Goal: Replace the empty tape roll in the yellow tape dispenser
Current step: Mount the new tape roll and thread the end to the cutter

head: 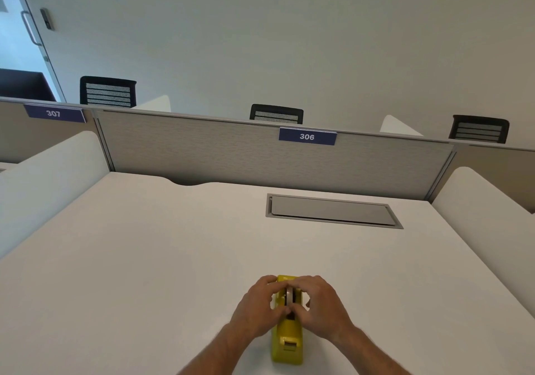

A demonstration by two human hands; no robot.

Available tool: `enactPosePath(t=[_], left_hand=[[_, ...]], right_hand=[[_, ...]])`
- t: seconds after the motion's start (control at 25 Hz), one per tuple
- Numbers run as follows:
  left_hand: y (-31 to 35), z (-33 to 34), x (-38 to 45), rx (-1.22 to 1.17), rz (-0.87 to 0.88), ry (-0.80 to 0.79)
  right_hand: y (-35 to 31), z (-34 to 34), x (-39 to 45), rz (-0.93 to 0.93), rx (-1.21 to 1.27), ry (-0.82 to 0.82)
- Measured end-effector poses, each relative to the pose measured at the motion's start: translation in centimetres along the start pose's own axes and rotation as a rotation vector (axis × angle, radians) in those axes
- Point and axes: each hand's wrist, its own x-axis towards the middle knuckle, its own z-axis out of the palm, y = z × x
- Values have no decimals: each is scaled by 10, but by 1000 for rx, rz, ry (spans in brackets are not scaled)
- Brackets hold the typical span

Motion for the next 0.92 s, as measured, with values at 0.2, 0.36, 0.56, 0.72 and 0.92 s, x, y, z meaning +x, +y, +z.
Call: enactPosePath(t=[0.2, 0.36, 0.56, 0.72, 0.92], left_hand=[[-2, 2, 3, -8, -6, 18], [-4, 2, 2, -38, 9, 35], [-4, 1, 1, -62, 4, 42], [-2, 0, 2, -55, -5, 25], [-1, -1, 2, -58, -34, 10]], right_hand=[[6, -1, 1, 61, 15, -59], [9, 1, 0, 61, 8, -65], [10, 1, 3, 45, -52, -79], [10, 2, 1, -2, -114, -100], [12, 1, -1, -5, -63, -84]])
